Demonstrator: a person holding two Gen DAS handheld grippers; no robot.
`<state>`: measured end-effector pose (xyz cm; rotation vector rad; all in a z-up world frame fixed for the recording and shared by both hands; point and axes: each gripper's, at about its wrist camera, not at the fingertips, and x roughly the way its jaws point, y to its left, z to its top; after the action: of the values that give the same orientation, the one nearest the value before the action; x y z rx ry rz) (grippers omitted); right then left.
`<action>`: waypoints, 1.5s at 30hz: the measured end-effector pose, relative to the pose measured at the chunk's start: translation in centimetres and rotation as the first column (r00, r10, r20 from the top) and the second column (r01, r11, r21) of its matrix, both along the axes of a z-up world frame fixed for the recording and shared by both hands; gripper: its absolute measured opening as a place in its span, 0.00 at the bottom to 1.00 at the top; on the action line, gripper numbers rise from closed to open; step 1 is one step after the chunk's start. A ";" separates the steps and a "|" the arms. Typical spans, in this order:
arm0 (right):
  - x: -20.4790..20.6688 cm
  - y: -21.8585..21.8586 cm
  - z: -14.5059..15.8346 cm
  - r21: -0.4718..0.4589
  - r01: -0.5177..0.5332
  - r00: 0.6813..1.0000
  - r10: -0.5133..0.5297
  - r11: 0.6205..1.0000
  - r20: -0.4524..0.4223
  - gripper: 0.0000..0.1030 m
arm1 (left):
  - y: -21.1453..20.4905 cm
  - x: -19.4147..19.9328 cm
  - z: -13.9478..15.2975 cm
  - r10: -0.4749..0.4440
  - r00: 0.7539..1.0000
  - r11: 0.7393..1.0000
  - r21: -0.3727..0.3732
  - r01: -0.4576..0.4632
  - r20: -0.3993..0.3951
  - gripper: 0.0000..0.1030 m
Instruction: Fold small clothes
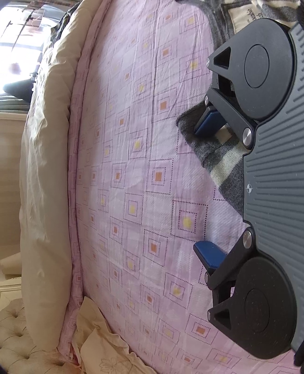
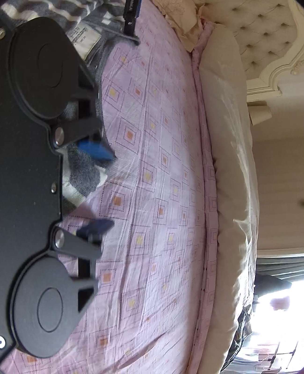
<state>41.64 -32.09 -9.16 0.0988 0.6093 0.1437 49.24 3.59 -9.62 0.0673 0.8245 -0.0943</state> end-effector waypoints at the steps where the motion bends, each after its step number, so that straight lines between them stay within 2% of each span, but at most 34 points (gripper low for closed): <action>1: -0.7 -0.5 0.6 0.034 0.007 1.000 -0.008 0.999 0.015 0.83 | 0.3 -0.3 0.4 0.001 1.000 1.000 -0.030 -0.002 -0.008 0.93; 3: -2.3 -1.2 2.1 0.078 0.019 0.999 -0.022 0.997 0.037 0.82 | 1.5 -1.4 1.5 -0.017 1.000 0.990 -0.140 0.016 -0.003 0.94; 5: -4.7 -1.5 3.7 0.104 0.020 0.997 -0.027 0.994 0.070 0.85 | 2.4 -3.5 2.8 -0.018 1.000 0.980 -0.198 0.022 0.020 0.94; 8: -8.9 -1.3 5.4 0.109 -0.011 0.996 0.001 0.994 0.089 0.89 | 3.1 -7.1 4.6 -0.006 0.998 0.983 -0.183 0.016 0.056 0.94; 11: -13.3 -0.4 6.5 0.102 -0.054 0.995 0.045 0.993 0.088 0.91 | 4.1 -11.1 6.0 -0.013 0.998 0.979 -0.204 0.025 0.062 0.94; 17: -21.9 1.3 6.8 0.113 -0.073 0.997 0.068 0.991 0.045 0.92 | 5.8 -19.2 7.2 -0.051 0.996 0.980 -0.190 0.064 0.074 0.94; 22: -28.4 2.0 5.4 0.161 -0.040 0.999 0.039 0.986 0.007 0.92 | 6.6 -25.8 6.1 -0.103 0.993 0.974 -0.199 0.112 0.054 0.94; 28: -35.1 3.0 3.0 0.187 0.012 0.999 -0.002 0.982 -0.052 0.92 | 7.0 -33.3 3.8 -0.139 0.990 0.957 -0.255 0.135 0.002 0.93; 32: -37.5 3.7 1.8 0.202 0.025 0.998 -0.012 0.979 -0.066 0.91 | 6.9 -35.5 2.0 -0.156 0.988 0.950 -0.277 0.148 -0.006 0.93; 37: -36.8 3.2 0.6 0.203 0.059 0.997 -0.046 0.977 -0.066 0.90 | 7.3 -34.5 0.5 -0.122 0.993 0.939 -0.323 0.114 -0.004 0.84; 40: -36.7 3.2 -0.4 0.228 0.061 0.995 -0.041 0.972 -0.090 0.75 | 7.5 -33.9 0.5 -0.108 0.994 0.937 -0.335 0.102 0.001 0.82; 45: -37.1 3.8 -1.4 0.226 0.060 0.994 -0.038 0.972 -0.103 0.56 | 8.0 -34.4 0.4 -0.063 0.998 0.946 -0.317 0.065 0.015 0.59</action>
<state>4.55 -28.31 -10.59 0.3458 0.6860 0.1618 14.80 11.57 -9.24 -0.2100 0.7941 -0.2875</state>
